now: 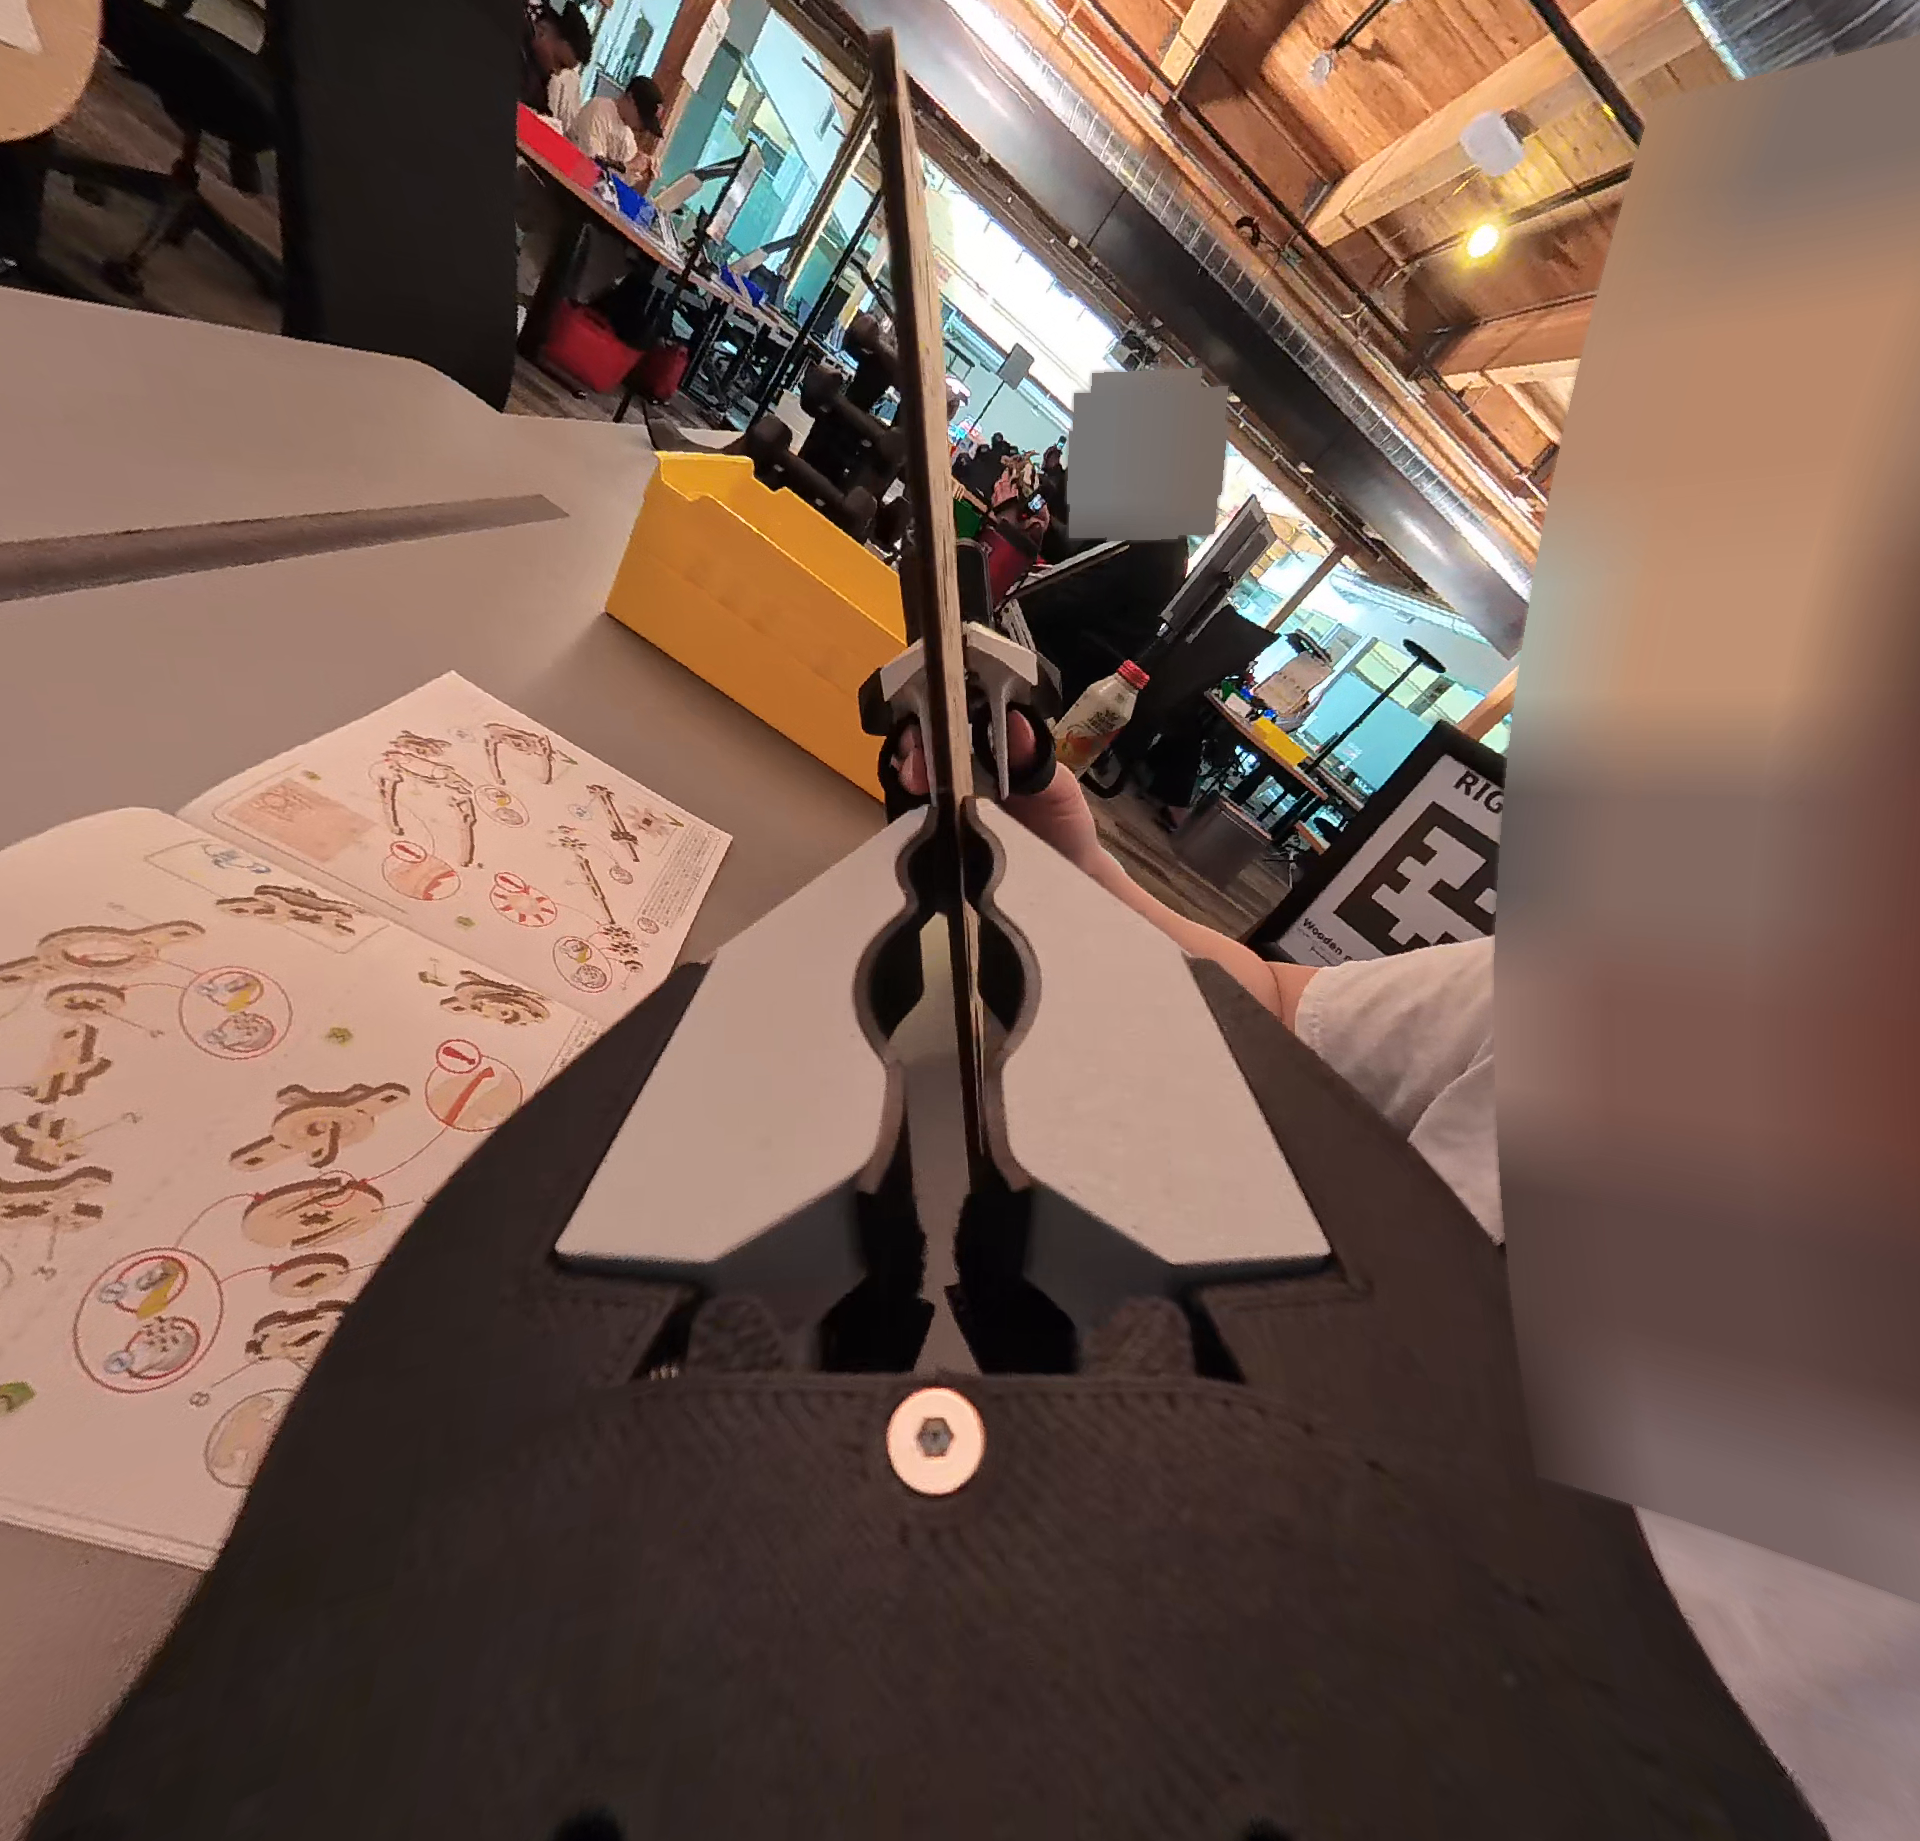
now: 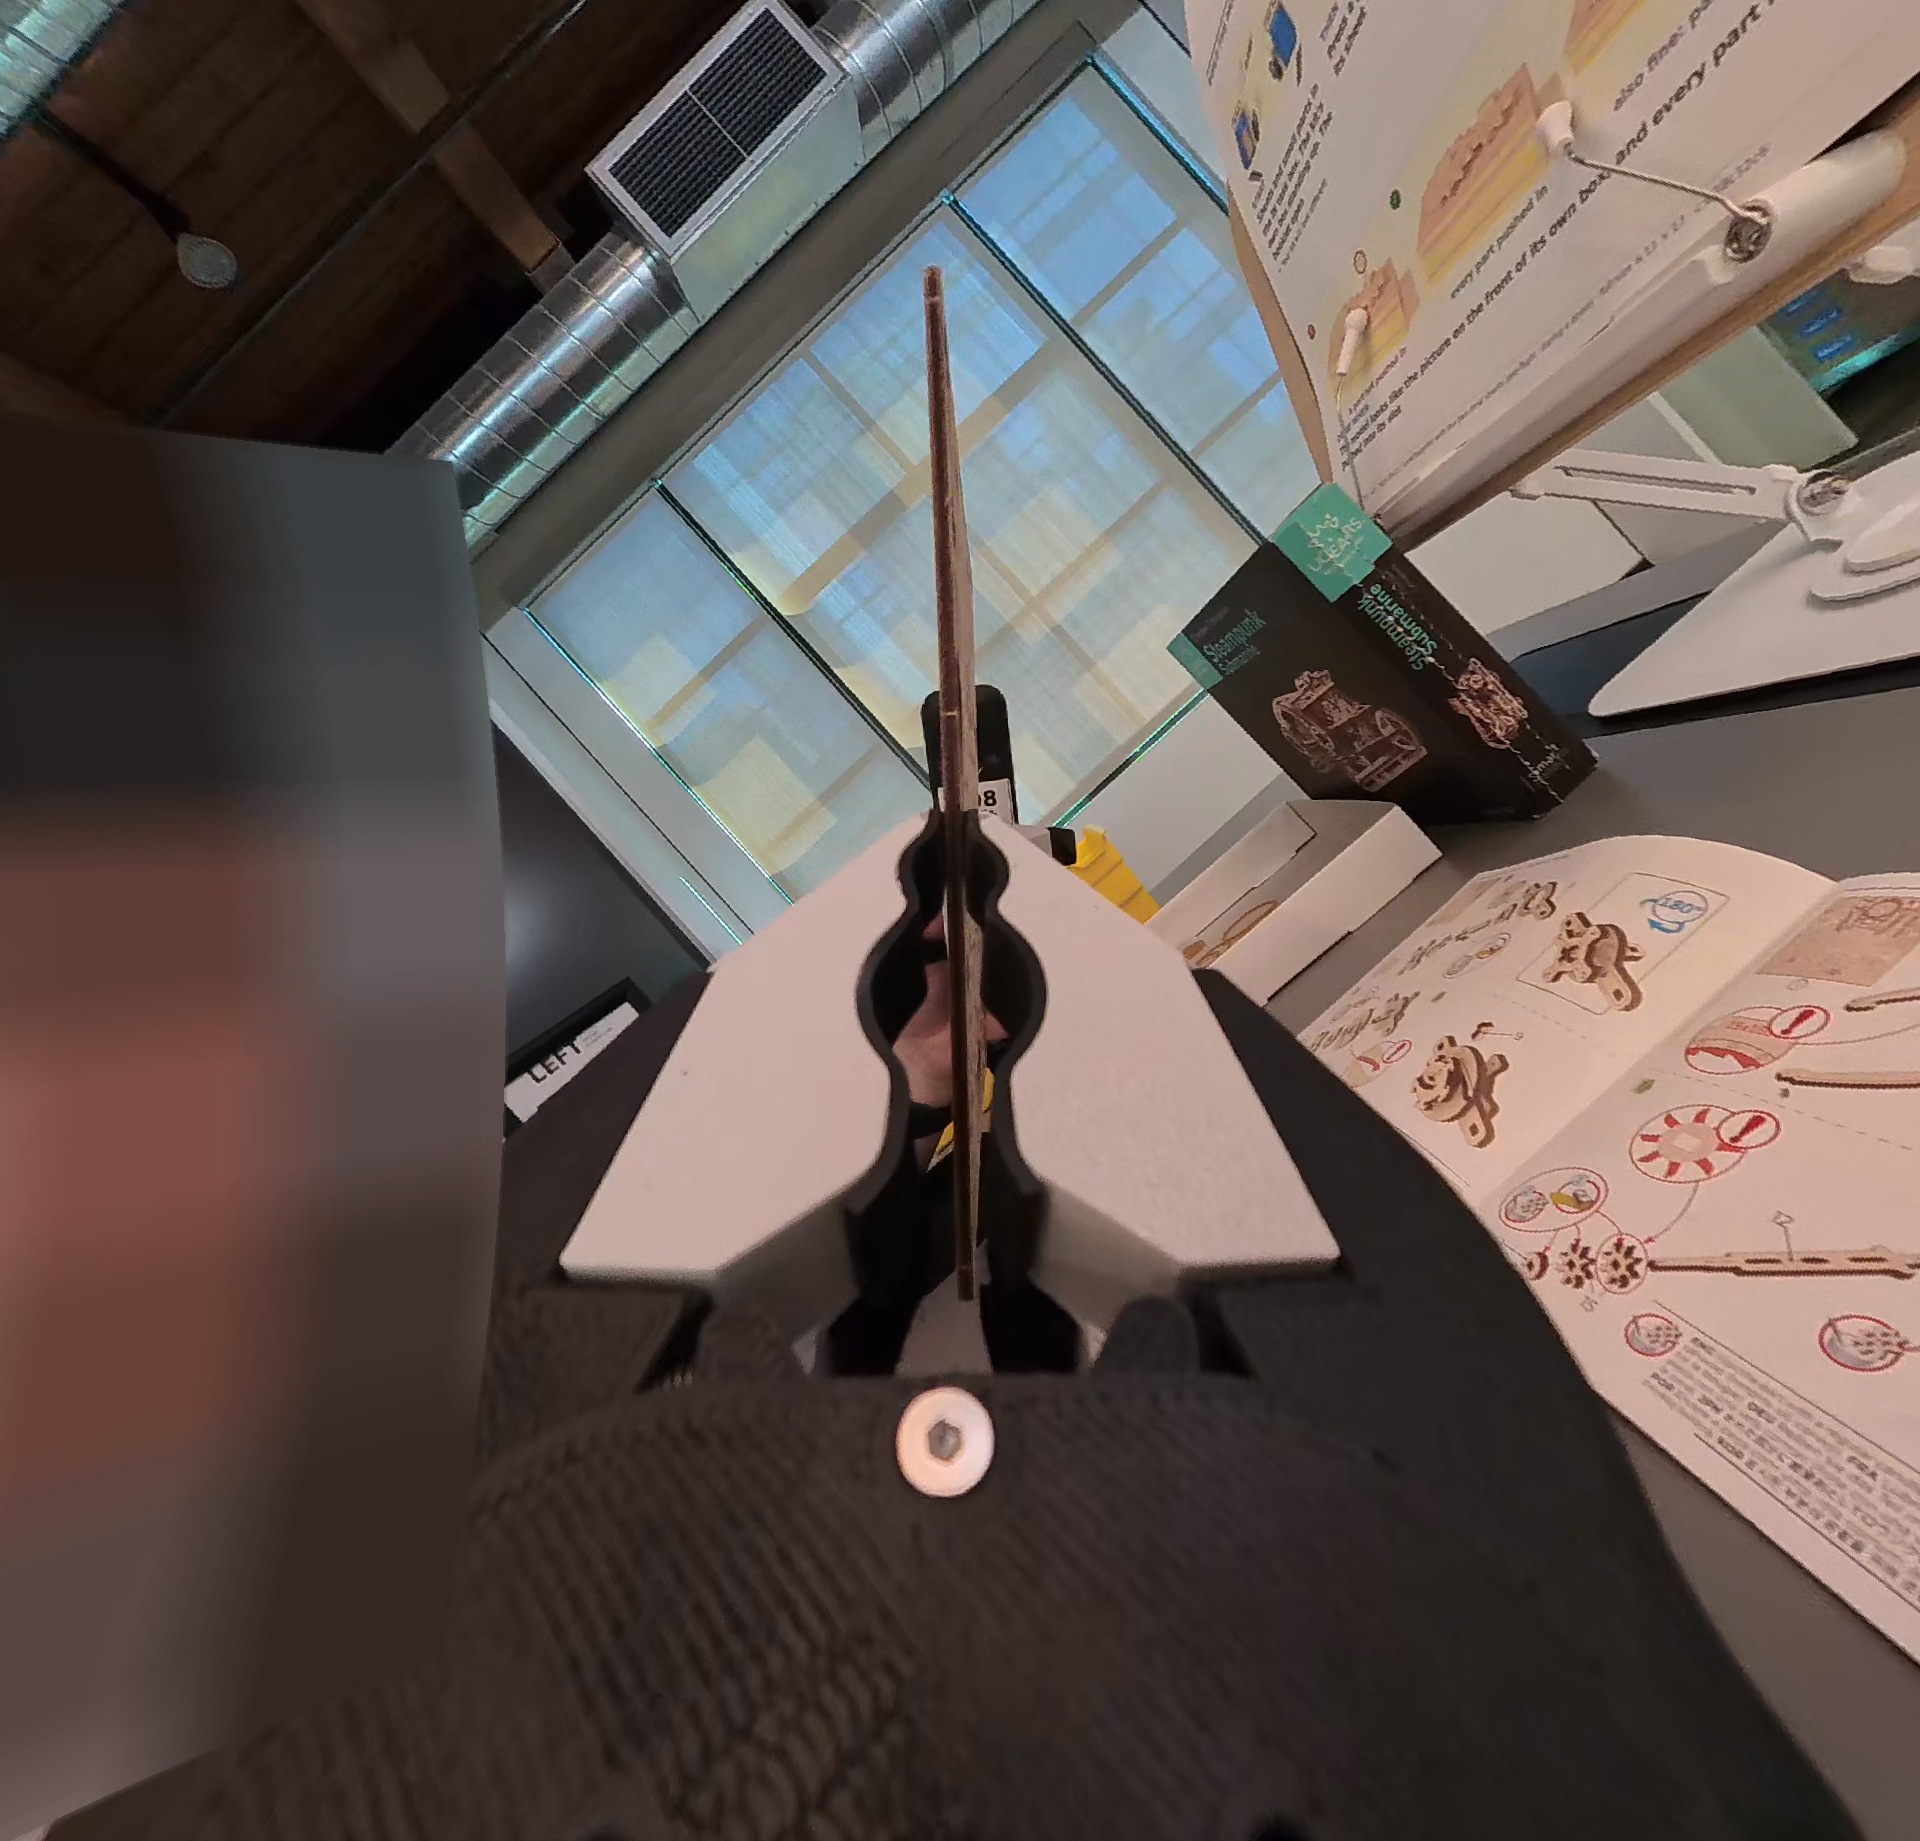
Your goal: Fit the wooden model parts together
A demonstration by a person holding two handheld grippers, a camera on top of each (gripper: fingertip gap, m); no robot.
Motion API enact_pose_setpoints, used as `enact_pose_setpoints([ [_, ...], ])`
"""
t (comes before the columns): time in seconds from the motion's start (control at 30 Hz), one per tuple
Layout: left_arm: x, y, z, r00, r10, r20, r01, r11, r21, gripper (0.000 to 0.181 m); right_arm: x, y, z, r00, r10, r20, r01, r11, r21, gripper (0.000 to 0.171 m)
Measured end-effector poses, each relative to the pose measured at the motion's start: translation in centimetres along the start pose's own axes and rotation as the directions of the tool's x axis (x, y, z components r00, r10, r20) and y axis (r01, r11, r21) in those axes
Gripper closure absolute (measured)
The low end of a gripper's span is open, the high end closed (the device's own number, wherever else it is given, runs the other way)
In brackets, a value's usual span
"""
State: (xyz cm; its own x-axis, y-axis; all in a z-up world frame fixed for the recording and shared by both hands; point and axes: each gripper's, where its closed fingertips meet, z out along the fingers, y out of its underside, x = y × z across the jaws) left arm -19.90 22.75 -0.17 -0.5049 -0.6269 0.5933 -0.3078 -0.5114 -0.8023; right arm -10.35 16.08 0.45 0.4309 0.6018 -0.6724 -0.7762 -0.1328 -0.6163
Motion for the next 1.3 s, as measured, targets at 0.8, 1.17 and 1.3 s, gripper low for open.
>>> enact_pose_setpoints([
  [0.8, -1.4, -2.3, -1.8, 0.995, -0.092, 0.041, 0.084, 0.984, 0.159, 0.181, 1.7, 4.3, 1.5, 0.987, 0.154, -0.043, -0.159, 0.972, -0.175, 0.150],
  [1.17, -1.4, -2.7, -2.1, 0.993, -0.113, 0.017, 0.107, 0.977, 0.187, 0.181, 1.0, 6.2, 1.8, 0.979, 0.202, -0.007, -0.196, 0.941, -0.276, 0.167],
  [1.3, -1.2, -2.6, -1.9, 0.995, -0.094, 0.009, 0.091, 0.980, 0.178, 0.181, 1.2, 6.0, 1.5, 0.997, 0.061, -0.050, -0.073, 0.952, -0.298, 0.170],
])
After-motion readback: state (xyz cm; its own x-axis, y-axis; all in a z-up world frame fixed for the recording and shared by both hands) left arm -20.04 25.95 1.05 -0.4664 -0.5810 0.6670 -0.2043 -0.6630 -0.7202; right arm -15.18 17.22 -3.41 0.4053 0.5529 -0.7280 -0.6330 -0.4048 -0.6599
